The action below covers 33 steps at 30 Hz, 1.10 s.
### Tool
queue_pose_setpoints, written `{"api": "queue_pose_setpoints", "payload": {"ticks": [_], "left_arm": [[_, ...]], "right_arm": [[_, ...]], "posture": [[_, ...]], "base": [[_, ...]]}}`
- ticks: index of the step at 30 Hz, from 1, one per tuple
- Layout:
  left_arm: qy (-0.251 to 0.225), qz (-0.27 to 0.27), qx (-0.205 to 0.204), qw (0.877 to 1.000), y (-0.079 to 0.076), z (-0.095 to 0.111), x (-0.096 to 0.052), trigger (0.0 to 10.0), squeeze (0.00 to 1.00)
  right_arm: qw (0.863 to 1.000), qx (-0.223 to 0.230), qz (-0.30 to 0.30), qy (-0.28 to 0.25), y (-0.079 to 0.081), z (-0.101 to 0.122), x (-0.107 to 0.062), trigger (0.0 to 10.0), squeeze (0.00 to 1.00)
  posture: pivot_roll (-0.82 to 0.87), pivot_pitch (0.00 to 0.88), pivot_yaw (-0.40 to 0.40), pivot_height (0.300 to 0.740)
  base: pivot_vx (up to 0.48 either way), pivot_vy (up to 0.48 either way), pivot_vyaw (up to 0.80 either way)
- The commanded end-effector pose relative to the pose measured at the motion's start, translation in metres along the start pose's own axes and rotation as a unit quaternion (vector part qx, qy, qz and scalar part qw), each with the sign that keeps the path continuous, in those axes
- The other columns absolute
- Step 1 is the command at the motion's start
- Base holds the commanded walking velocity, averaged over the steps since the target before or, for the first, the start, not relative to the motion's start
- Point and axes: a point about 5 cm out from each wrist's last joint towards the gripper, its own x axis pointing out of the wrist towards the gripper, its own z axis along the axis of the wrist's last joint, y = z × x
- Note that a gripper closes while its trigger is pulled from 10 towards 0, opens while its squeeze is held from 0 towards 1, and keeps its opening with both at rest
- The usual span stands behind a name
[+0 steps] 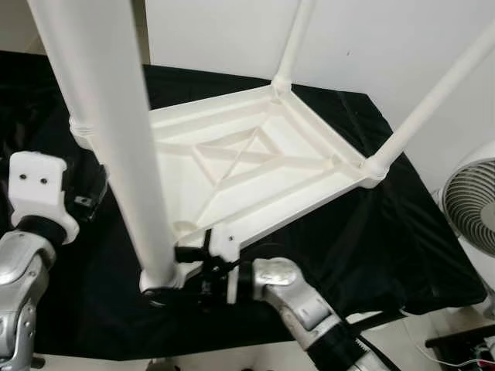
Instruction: Building children table
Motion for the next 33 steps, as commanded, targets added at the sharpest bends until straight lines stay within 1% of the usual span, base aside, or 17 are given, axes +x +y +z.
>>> {"api": "queue_pose_setpoints", "payload": {"ticks": [1, 6, 7, 9, 12, 13, 14, 15, 16, 17, 19, 26, 28, 29, 31, 32, 33], "left_arm": [[0.002, -0.03, 0.008, 1.0, -0.004, -0.001, 0.004, 10.0, 0.0], [0.002, -0.04, 0.011, 0.999, -0.004, -0.001, 0.011, 10.0, 0.0], [0.002, -0.04, 0.011, 0.999, -0.004, -0.001, 0.011, 10.0, 0.0], [0.003, -0.049, 0.014, 0.999, -0.006, -0.003, 0.019, 10.0, 0.0], [0.003, -0.05, 0.014, 0.999, -0.007, -0.003, 0.02, 10.0, 0.0], [0.002, -0.053, 0.015, 0.998, -0.008, -0.003, 0.021, 10.0, 0.0], [0.002, -0.053, 0.015, 0.998, -0.008, -0.003, 0.021, 10.0, 0.0], [0.001, -0.056, 0.016, 0.998, -0.008, -0.003, 0.021, 10.0, 0.0], [0.002, -0.059, 0.017, 0.998, -0.008, -0.002, 0.021, 10.0, 0.0], [0.002, -0.059, 0.017, 0.998, -0.008, -0.002, 0.021, 10.0, 0.0], [0.005, -0.066, 0.017, 0.998, -0.009, -0.005, 0.021, 10.0, 0.0], [0.009, -0.074, 0.019, 0.997, -0.011, -0.007, 0.021, 10.0, 0.0], [0.011, -0.091, 0.015, 0.996, -0.019, -0.011, 0.024, 10.0, 0.0], [0.011, -0.091, 0.015, 0.996, -0.019, -0.011, 0.024, 10.0, 0.0], [0.013, -0.111, 0.015, 0.994, -0.029, -0.017, 0.028, 10.0, 0.0], [0.013, -0.111, 0.015, 0.994, -0.029, -0.017, 0.028, 10.0, 0.0], [0.019, -0.122, 0.012, 0.992, -0.034, -0.02, 0.031, 10.0, 0.0]], "right_arm": [[0.999, -0.016, -0.042, -0.018, -0.008, 0.011, -0.019, 0.0, 0.0], [0.998, -0.021, -0.058, -0.009, -0.004, 0.013, -0.036, 0.0, 0.0], [0.998, -0.021, -0.058, -0.009, -0.004, 0.013, -0.036, 0.0, 0.0], [0.998, -0.024, -0.06, -0.001, 0.0, 0.013, -0.038, 0.0, 0.0], [0.998, -0.024, -0.06, 0.0, 0.0, 0.013, -0.038, 0.0, 0.0], [0.998, -0.026, -0.059, -0.003, 0.001, 0.014, -0.038, 0.4, 0.0], [0.998, -0.026, -0.059, -0.003, 0.001, 0.014, -0.038, 0.4, 0.0], [0.997, -0.029, -0.065, -0.003, 0.0, 0.016, -0.042, 0.0, 0.0], [0.997, -0.033, -0.072, 0.0, -0.002, 0.017, -0.048, 0.0, 0.0], [0.997, -0.033, -0.072, 0.0, -0.002, 0.017, -0.048, 0.0, 0.0], [0.994, -0.037, -0.107, 0.009, -0.009, 0.018, -0.062, 0.0, 0.0], [0.991, -0.034, -0.125, 0.013, -0.011, 0.018, -0.066, 0.0, 0.0], [0.988, -0.026, -0.149, 0.014, -0.01, 0.017, -0.069, 0.0, 0.0], [0.988, -0.026, -0.149, 0.014, -0.01, 0.017, -0.069, 0.0, 0.0], [0.987, -0.018, -0.161, 0.014, -0.007, 0.015, -0.069, 0.0, 0.0], [0.987, -0.018, -0.161, 0.014, -0.007, 0.015, -0.069, 0.0, 0.0], [0.987, -0.016, -0.162, 0.015, -0.005, 0.014, -0.068, 7.7, 0.0]], "posture": [[0.17, 0.187, -0.047, 0.74], [0.16, 0.187, -0.03, 0.74], [0.16, 0.187, -0.03, 0.74], [0.15, 0.184, -0.014, 0.74], [0.15, 0.184, -0.014, 0.74], [0.15, 0.183, -0.009, 0.74], [0.15, 0.183, -0.009, 0.74], [0.15, 0.182, -0.006, 0.74], [0.15, 0.181, -0.004, 0.74], [0.15, 0.181, -0.004, 0.74], [0.15, 0.179, -0.004, 0.74], [0.15, 0.177, -0.007, 0.74], [0.14, 0.172, -0.012, 0.74], [0.14, 0.172, -0.012, 0.74], [0.14, 0.172, -0.012, 0.74], [0.14, 0.172, -0.012, 0.74], [0.13, 0.165, -0.008, 0.74]], "base": [[0.0, 0.0, 0.0], [0.0, 0.0, 0.0], [0.0, 0.0, 0.0], [0.0, 0.0, 0.0], [0.0, 0.0, 0.0], [0.0, 0.0, 0.0], [0.0, 0.0, 0.0], [0.0, 0.0, 0.0], [0.0, 0.0, 0.0], [0.0, 0.0, 0.0], [0.0, 0.0, 0.0], [0.0, 0.0, 0.0], [0.0, 0.0, 0.0], [0.0, 0.0, 0.0], [0.0, 0.0, 0.0], [0.0, 0.0, 0.0], [0.0, 0.0, 0.0]]}}
